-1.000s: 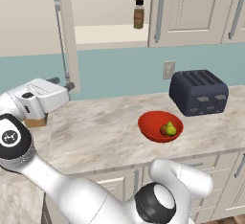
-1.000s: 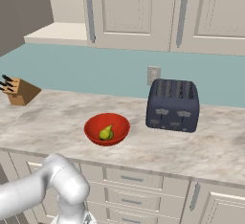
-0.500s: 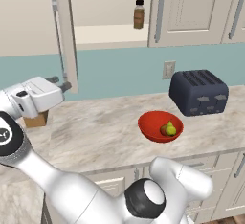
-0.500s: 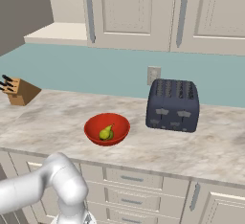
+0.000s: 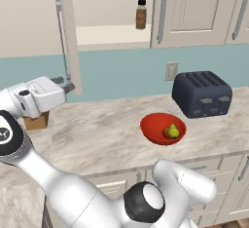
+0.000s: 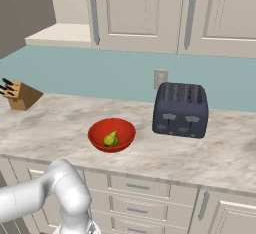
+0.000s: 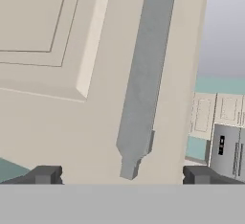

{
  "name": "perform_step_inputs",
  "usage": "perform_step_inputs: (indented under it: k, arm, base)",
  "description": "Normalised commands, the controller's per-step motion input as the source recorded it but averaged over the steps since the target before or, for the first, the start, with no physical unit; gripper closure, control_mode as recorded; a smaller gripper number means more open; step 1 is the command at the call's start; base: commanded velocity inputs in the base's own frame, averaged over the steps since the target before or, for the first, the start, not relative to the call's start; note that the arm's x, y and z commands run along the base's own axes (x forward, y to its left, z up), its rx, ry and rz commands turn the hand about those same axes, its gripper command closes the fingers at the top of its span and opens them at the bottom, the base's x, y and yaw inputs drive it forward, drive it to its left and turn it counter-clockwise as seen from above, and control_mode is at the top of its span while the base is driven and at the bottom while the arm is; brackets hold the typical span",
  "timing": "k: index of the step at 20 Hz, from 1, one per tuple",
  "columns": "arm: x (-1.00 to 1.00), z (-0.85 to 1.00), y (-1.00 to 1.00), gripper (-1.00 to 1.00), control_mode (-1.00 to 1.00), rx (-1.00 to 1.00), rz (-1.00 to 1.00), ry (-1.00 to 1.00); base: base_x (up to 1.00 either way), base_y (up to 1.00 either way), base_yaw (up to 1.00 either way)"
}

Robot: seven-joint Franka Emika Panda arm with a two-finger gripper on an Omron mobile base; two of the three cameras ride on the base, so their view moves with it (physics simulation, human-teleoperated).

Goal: Open the cabinet. Pick the pear and mango from the cabinet and place them into the bowl. Then close the cabinet.

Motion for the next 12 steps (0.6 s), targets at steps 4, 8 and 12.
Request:
perform_step_inputs:
  k: [4, 8, 12]
  arm:
    - [0.03, 0.00, -0.35, -1.00, -1.00, -0.03, 0.00, 0.00]
    - [0.04, 0.00, -0.42, -1.00, -1.00, -0.03, 0.00, 0.00]
    - [0.04, 0.00, -0.45, -1.00, -1.00, -0.03, 0.00, 0.00]
  base:
    - [0.00, 0.00, 0.00]
    - [0.00, 0.00, 0.00]
    - [0.00, 0.00, 0.00]
